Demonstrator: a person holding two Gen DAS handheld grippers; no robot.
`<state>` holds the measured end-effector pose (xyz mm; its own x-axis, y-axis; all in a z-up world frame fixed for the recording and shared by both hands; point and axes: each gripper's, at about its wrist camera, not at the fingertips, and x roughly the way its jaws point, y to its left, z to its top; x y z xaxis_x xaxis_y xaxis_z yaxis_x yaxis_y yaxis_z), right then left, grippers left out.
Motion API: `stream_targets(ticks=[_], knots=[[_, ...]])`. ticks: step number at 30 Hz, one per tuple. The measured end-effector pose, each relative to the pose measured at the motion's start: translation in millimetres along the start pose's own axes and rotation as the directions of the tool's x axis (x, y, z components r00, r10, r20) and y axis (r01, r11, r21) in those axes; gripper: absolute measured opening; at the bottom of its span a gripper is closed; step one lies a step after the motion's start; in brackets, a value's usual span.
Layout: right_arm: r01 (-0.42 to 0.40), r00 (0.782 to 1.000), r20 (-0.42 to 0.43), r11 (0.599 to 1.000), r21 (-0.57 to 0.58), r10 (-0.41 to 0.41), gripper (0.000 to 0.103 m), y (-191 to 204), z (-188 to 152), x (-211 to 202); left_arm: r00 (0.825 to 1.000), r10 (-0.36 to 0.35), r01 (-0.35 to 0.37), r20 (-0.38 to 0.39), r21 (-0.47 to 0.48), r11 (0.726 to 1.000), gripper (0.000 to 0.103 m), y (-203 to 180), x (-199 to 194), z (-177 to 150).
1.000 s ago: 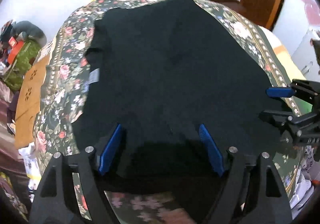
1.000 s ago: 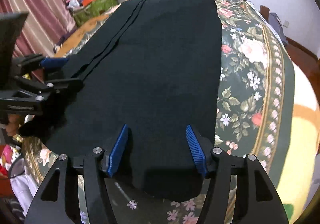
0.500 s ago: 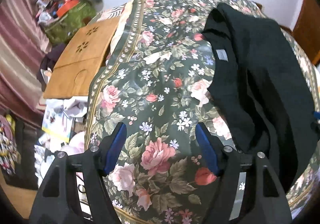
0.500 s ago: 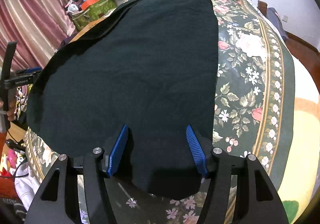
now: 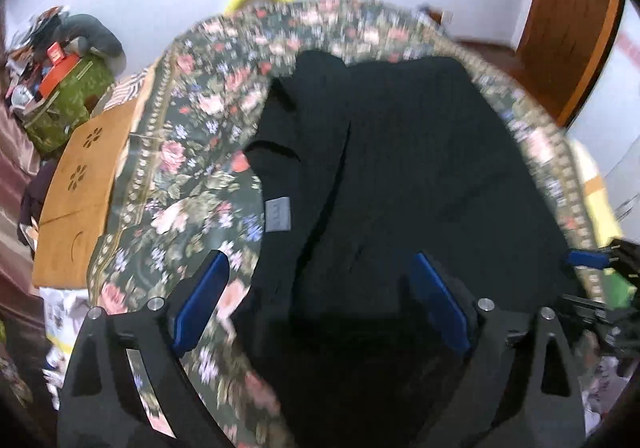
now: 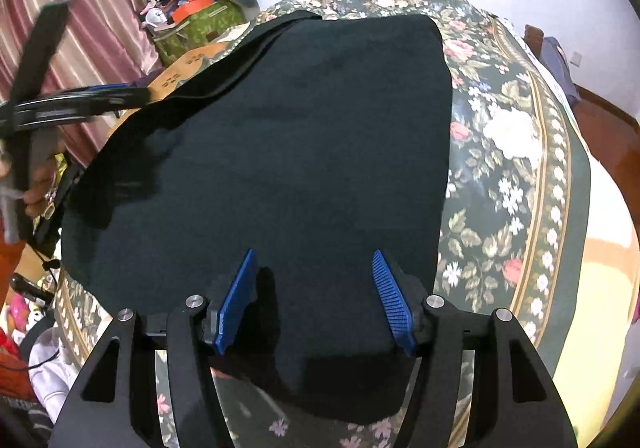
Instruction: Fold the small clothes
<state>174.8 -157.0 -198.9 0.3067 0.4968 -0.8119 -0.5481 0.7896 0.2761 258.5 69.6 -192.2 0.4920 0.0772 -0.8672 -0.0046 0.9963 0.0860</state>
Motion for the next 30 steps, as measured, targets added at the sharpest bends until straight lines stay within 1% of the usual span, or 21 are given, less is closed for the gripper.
stream_targets(ticks=[2, 3, 4, 5, 6, 7, 8, 10, 11, 12, 14, 15, 17, 19, 20, 22, 24, 26, 28, 30], knots=[[0.004, 1.000, 0.008, 1.000, -0.008, -0.004, 0.057, -3, 8, 2, 0.998, 0.033, -0.031, -0.060, 0.034, 0.999, 0.094, -2, 29, 10], [0.000, 1.000, 0.016, 1.000, -0.006, 0.000, 0.057, -3, 10, 2, 0.995, 0.059, -0.055, -0.076, 0.049, 0.997, 0.094, 1, 38, 12], [-0.003, 1.000, 0.023, 1.000, -0.003, 0.003, 0.057, -4, 13, 4, 0.995, 0.061, -0.058, -0.075, 0.053, 0.997, 0.095, 5, 43, 14], [-0.004, 1.000, 0.025, 1.000, 0.002, 0.004, 0.057, -8, 17, 7, 0.997, 0.045, -0.043, -0.061, 0.040, 0.998, 0.095, 13, 44, 15], [-0.004, 1.000, 0.020, 1.000, 0.006, 0.003, 0.057, -10, 18, 10, 0.996, 0.073, -0.072, -0.051, 0.022, 0.997, 0.095, 22, 42, 15], [-0.002, 1.000, 0.010, 1.000, 0.009, 0.002, 0.057, -12, 19, 14, 0.989, 0.143, -0.143, -0.037, -0.003, 0.990, 0.094, 34, 40, 17], [-0.001, 1.000, -0.008, 1.000, 0.013, 0.002, 0.057, -15, 19, 21, 0.982, 0.184, -0.185, -0.028, -0.024, 0.982, 0.094, 46, 38, 16], [-0.004, 0.999, -0.040, 1.000, 0.008, 0.004, 0.057, -18, 14, 32, 0.985, 0.170, -0.173, -0.040, -0.072, 0.982, 0.094, 70, 37, 14], [-0.008, 0.999, -0.034, 1.000, 0.005, 0.008, 0.057, -18, 10, 34, 0.982, 0.182, -0.186, -0.054, -0.092, 0.978, 0.094, 81, 38, 12], [-0.010, 1.000, -0.023, 1.000, 0.005, 0.010, 0.058, -18, 8, 32, 0.968, 0.242, -0.247, -0.061, -0.098, 0.964, 0.092, 93, 38, 9], [-0.018, 0.999, -0.028, 1.000, 0.006, 0.019, 0.058, -19, 8, 30, 0.940, 0.336, -0.341, -0.063, -0.091, 0.936, 0.091, 107, 37, 8], [-0.022, 0.999, -0.031, 1.000, 0.009, 0.022, 0.058, -20, 8, 29, 0.942, 0.330, -0.336, -0.065, -0.104, 0.936, 0.091, 112, 35, 8], [-0.032, 0.999, -0.036, 0.999, 0.008, 0.032, 0.058, -21, 11, 27, 0.962, 0.267, -0.273, -0.057, -0.153, 0.950, 0.091, 121, 27, 9], [-0.040, 0.999, -0.026, 0.999, 0.000, 0.040, 0.058, -20, 15, 23, 0.979, 0.202, -0.202, -0.016, -0.175, 0.964, 0.091, 118, 18, 16], [-0.040, 0.999, -0.019, 0.999, -0.004, 0.040, 0.058, -22, 19, 21, 0.987, 0.162, -0.157, 0.016, -0.177, 0.972, 0.091, 111, 12, 22], [-0.040, 0.999, -0.001, 0.999, -0.011, 0.040, 0.058, -24, 27, 19, 0.993, 0.109, -0.099, 0.052, -0.163, 0.982, 0.091, 97, 7, 36], [-0.038, 0.999, 0.022, 0.999, -0.020, 0.039, 0.058, -24, 36, 18, 0.996, 0.065, -0.057, 0.063, -0.128, 0.990, 0.092, 76, 10, 50], [-0.027, 0.999, 0.038, 0.999, -0.032, 0.028, 0.058, -25, 47, 21, 0.997, 0.054, -0.049, 0.055, -0.084, 0.995, 0.092, 53, 24, 68], [-0.018, 0.999, 0.050, 0.999, -0.041, 0.020, 0.058, -25, 55, 25, 0.997, 0.057, -0.054, 0.044, -0.061, 0.997, 0.092, 38, 39, 82], [-0.012, 0.998, 0.060, 0.998, -0.060, 0.015, 0.058, -26, 65, 33, 0.999, 0.035, -0.034, 0.026, -0.052, 0.998, 0.092, 28, 57, 96]])
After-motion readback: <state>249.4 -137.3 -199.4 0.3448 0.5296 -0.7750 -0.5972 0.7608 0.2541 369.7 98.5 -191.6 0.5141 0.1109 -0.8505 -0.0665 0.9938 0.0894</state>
